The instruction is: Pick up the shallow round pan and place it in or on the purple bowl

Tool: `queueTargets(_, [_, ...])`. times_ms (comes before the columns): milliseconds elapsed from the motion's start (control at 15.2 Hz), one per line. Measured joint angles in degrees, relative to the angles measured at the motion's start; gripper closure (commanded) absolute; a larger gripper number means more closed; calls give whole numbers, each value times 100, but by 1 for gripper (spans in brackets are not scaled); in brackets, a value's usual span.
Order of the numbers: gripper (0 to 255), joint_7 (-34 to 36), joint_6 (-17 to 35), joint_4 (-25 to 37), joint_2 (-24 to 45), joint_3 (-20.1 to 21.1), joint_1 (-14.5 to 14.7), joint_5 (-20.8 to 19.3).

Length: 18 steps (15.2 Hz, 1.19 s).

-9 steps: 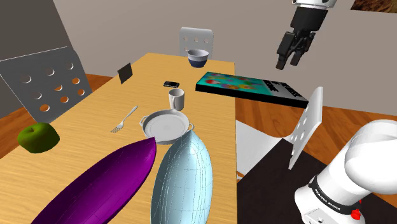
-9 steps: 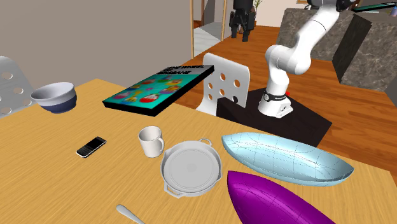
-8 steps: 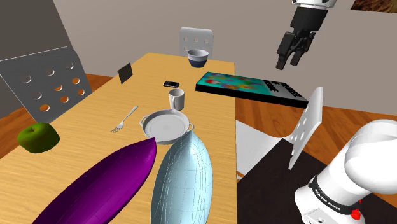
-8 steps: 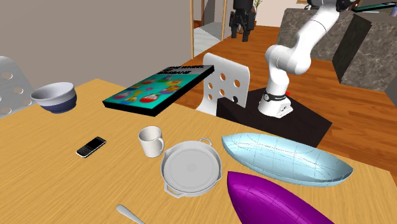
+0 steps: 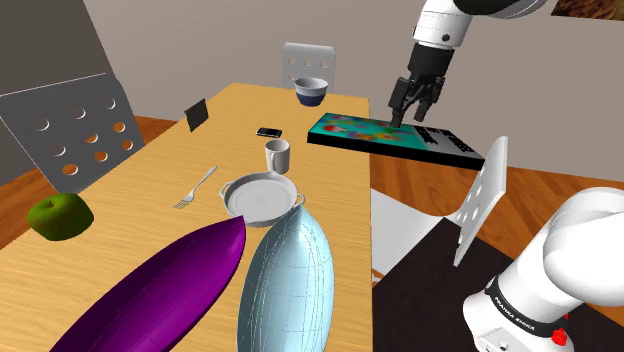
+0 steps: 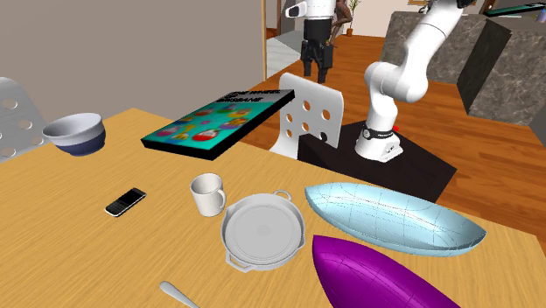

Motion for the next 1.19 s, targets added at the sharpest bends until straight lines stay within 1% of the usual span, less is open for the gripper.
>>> queueTargets(132, [0,59,332,-82,251,62,44,77])
queueTargets(462, [0,150,1161,2,1163,182,147,247])
queueTargets(858, [0,263,1973,391,2351,325,269,425])
queueTargets(1056, [0,293,2339,670,2987,379,318,493])
queueTargets(1188, [0,365,2495,943,3408,431,368,524])
